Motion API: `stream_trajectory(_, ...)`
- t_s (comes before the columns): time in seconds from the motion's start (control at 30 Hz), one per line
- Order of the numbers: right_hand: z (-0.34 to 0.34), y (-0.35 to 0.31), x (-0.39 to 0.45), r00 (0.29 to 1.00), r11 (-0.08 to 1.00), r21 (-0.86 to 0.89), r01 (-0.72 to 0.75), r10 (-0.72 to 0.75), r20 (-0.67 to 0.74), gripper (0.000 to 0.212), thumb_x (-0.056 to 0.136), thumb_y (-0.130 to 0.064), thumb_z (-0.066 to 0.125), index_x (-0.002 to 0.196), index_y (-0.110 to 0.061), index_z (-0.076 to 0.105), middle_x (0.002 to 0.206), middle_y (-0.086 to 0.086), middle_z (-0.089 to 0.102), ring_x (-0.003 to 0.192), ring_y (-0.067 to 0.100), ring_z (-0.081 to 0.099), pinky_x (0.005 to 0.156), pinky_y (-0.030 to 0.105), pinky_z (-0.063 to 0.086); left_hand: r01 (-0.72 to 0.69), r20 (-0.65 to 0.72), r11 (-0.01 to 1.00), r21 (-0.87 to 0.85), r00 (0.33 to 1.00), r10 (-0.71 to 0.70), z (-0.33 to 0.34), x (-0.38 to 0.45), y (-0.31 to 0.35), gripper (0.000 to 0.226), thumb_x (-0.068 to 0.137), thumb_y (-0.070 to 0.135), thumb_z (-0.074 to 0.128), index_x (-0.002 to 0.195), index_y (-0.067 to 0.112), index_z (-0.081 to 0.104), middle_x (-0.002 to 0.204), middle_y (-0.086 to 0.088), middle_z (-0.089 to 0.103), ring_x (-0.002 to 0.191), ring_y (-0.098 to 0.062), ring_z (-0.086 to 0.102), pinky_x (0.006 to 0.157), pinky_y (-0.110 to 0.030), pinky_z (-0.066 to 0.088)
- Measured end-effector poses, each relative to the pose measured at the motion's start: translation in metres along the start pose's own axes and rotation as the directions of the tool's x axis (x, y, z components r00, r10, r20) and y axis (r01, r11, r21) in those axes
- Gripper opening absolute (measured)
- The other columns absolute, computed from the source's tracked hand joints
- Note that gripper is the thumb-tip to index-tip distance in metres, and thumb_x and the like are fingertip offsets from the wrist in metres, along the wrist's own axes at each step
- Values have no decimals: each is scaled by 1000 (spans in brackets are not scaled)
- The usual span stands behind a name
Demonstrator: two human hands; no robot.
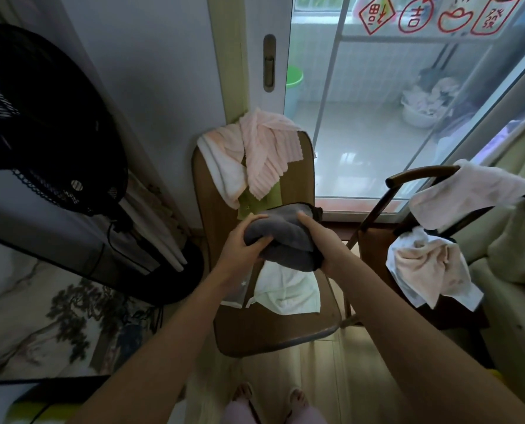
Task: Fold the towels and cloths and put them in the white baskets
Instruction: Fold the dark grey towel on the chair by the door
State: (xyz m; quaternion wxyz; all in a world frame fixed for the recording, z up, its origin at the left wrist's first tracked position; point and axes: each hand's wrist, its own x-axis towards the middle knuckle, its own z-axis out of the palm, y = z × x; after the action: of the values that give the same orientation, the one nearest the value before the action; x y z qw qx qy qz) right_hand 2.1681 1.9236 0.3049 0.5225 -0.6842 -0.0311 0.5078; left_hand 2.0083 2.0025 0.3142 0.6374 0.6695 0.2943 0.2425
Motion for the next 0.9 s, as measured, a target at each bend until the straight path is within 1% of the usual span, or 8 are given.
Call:
stream_trajectory(0.07,6,-2,1,1000,995,-103,-8,7,-17,85,71,-64,71,133,-12,49,121,8,63,104,25,62,83,36,52,-44,-12,999,15,999,44,-2,2,3,28,94,4,59,120,14,57,112,3,65,102,-1,63,76,-15,50)
stream_trajectory(0.2,8,-4,-1,992,997,-59,42,-49,-114,71,79,-51,71,129,-7,47,114,14,63,97,27,65,58,29,54,-61,22,998,15,998,61,-8,9,9,30,94,4,57,121,16,58,114,6,65,105,-3,63,81,-20,52)
stream_trajectory(0.4,-5,-16,0,953,966,95,242,-219,-208,69,74,-32,83,127,-10,44,117,13,61,103,26,64,88,42,57,-68,106,998,-7,992,68,-21,24,8,39,95,-8,44,129,3,57,129,-10,60,119,-20,58,85,-29,54)
stream_trajectory(0.53,-11,-40,-1,955,943,189,275,-245,-166,71,75,-21,83,131,-19,39,120,13,57,103,28,64,81,39,59,-45,140,999,-16,989,47,-23,38,16,42,96,-9,36,133,1,53,132,-14,58,123,-23,57,97,-36,51)
stream_trajectory(0.6,-11,-47,-4,951,939,182,293,-268,-152,68,77,-21,81,130,-23,39,118,12,58,100,26,66,72,34,60,-13,147,999,-42,989,19,-22,45,20,43,95,-7,37,132,5,55,134,-13,57,125,-22,55,99,-36,49)
stream_trajectory(0.7,-11,-48,-5,922,921,108,374,-357,-146,62,80,-24,79,128,-27,40,120,12,60,102,24,66,81,38,59,47,120,995,-84,992,-37,-16,50,22,45,87,2,42,129,9,58,131,-12,59,124,-24,55,100,-38,48)
stream_trajectory(0.8,-14,-43,-8,895,892,78,446,-440,-80,58,86,-19,73,132,-26,39,119,9,61,101,21,68,79,32,59,172,119,968,-181,981,-152,-9,48,26,37,93,5,47,128,1,57,115,11,66,116,-19,59,93,-38,53)
stream_trajectory(0.9,-17,-38,-11,869,865,105,490,-495,23,59,89,-14,68,138,-24,37,119,5,61,100,17,69,76,27,58,327,47,921,-213,945,-324,-3,59,23,41,98,36,50,122,6,63,114,1,67,107,-20,63,89,-36,54)
